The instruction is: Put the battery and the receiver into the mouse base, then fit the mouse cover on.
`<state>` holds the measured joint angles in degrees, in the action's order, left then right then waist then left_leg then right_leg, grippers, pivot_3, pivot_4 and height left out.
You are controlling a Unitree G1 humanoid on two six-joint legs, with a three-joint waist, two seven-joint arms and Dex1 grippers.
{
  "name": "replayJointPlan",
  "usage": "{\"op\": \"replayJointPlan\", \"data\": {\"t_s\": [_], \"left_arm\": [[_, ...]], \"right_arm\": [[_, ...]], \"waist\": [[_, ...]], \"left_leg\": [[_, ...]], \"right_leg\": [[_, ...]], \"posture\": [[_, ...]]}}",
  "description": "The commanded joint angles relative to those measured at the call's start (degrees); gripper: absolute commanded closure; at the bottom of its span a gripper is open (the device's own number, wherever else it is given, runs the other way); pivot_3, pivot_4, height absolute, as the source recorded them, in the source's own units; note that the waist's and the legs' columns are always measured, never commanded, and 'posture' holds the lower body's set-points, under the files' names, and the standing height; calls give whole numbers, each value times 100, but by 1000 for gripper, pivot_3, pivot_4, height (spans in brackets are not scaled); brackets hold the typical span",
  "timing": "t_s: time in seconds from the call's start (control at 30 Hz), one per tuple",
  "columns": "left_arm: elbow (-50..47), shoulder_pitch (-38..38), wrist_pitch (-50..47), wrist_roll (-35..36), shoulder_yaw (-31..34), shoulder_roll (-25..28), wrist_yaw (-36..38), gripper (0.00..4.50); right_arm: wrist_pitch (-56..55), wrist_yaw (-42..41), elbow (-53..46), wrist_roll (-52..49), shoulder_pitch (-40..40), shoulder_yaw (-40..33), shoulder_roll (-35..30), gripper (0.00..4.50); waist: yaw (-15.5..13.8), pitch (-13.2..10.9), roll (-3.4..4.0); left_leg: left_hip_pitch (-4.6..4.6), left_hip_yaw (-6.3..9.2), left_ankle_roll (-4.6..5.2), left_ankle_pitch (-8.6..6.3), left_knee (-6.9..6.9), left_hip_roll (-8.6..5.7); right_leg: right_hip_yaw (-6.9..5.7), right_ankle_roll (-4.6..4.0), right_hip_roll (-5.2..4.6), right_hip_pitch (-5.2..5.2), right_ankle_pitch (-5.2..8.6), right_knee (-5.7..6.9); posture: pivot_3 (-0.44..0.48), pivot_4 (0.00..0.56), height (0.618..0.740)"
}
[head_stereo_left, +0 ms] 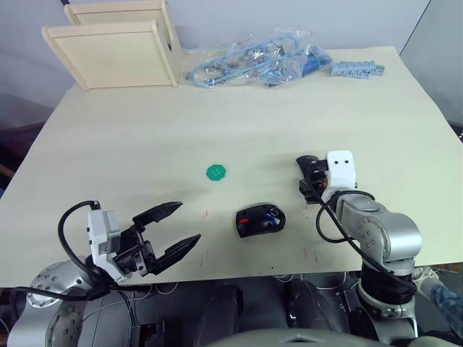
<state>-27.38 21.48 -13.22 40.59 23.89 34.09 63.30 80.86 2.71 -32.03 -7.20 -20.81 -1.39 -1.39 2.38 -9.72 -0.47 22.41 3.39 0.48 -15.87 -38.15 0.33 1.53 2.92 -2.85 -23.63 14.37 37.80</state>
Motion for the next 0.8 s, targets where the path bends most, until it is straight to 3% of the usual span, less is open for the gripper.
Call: {"op": "replayJointPlan", "data": {"t_s": [0.03,0.13,0.2,0.63,0.8], "left_arm": [[-71,-8,102,-1,-36,37,-25,69],[-48,-14,108,3,-38,46,-11,0],[-39,-18,111,9,-35,48,-4,0],[-3,-85,118,3,-85,57,-1,0],[35,-111,89,37,-112,137,89,0]], "right_arm": [[-120,-33,-119,20,7,20,-14,0],[-122,-30,-134,26,28,20,-9,844],[-126,-32,-137,28,33,26,-14,1768],[-126,-280,-209,-30,-69,170,-403,1768],[-247,-2434,-819,-1344,-370,124,-2141,1768]], "waist": [[0,0,0],[0,0,0],[0,0,0],[-2,0,0],[-5,-20,20]], "left_leg": [[0,0,0,0,0,0],[0,0,0,0,0,0],[0,1,0,0,0,0],[1,1,0,0,0,0],[10,0,0,0,-6,-1]], "right_leg": [[0,0,0,0,0,0],[0,0,0,0,0,0],[0,0,0,0,0,0],[-1,0,0,0,0,-1],[-2,1,-5,0,0,-10]], "posture": [[0,150,740],[0,150,740],[0,150,740],[0,150,740],[0,150,740]]}}
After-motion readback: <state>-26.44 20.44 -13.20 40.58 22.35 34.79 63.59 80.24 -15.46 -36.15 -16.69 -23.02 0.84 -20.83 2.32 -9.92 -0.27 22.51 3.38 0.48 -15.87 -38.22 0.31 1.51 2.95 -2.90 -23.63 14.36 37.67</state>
